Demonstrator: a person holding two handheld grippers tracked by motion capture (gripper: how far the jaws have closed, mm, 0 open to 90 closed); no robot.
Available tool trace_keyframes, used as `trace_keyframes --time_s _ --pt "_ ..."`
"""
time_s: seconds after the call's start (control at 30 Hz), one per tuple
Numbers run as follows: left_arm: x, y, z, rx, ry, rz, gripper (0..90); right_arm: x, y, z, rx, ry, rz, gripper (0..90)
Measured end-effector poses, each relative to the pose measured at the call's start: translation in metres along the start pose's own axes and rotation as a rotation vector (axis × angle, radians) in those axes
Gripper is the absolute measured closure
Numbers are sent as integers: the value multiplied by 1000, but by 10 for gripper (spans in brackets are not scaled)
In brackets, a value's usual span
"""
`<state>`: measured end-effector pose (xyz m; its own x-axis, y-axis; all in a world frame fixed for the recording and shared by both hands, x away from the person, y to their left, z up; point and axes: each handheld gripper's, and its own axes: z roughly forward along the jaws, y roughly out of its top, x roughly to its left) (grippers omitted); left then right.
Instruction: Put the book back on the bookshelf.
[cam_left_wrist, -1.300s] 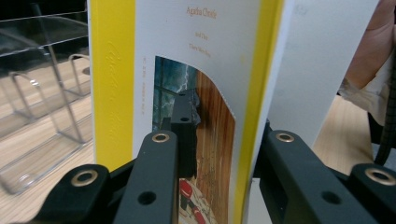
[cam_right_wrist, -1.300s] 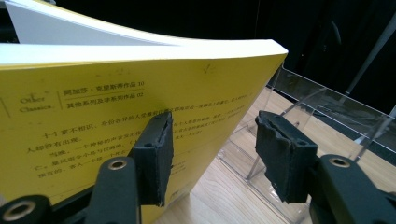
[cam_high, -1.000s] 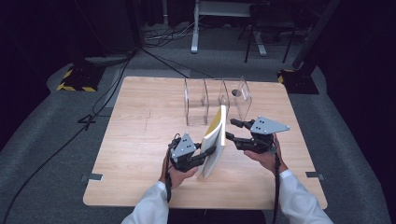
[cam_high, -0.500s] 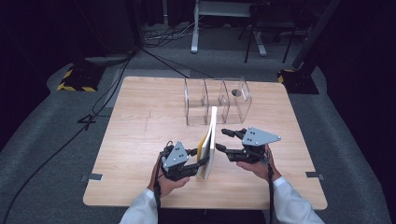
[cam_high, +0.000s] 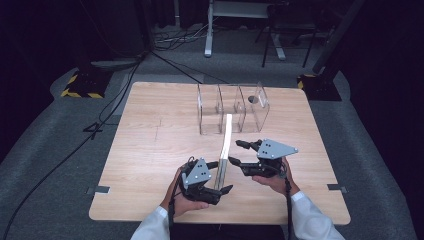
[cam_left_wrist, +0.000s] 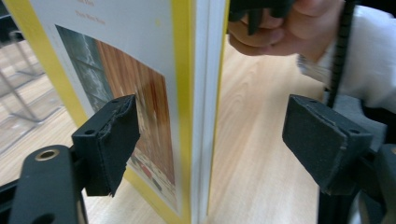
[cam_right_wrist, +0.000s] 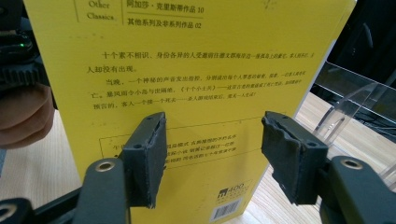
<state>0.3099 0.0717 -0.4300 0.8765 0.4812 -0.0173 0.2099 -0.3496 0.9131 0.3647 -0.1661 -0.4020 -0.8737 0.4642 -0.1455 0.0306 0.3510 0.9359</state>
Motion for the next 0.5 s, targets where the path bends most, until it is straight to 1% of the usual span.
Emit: trace_keyframes --time_s 0.03,0.17,0.2,0.23,0.27,0.3,0.33,0.37,0.4,0.43,0.5 --pt "-1 2 2 -2 22 -14 191 1 0 1 -1 -3 -4 410" --pt "-4 5 7 -2 93 -33 180 4 1 4 -5 -13 0 413" --pt "-5 5 9 -1 113 -43 179 4 1 5 -4 -15 -1 416" --pt "-6 5 10 0 122 -50 174 5 1 5 -4 -16 -1 417" --pt "-8 4 12 -1 142 -55 164 6 1 6 -6 -20 -1 417" --pt "-8 4 12 -1 142 -55 173 6 1 6 -6 -20 -1 417" --pt "-9 4 13 6 159 -63 173 7 1 6 -6 -24 -1 419" --pt "-9 4 15 14 174 -70 181 7 1 6 -7 -23 -1 424" --pt "-10 4 17 20 198 -73 191 8 1 7 -7 -27 -1 423" --pt "-11 3 18 24 226 -74 223 9 1 7 -6 -29 -1 425" --pt "-11 2 19 18 248 -86 276 10 1 8 -7 -32 -3 425"
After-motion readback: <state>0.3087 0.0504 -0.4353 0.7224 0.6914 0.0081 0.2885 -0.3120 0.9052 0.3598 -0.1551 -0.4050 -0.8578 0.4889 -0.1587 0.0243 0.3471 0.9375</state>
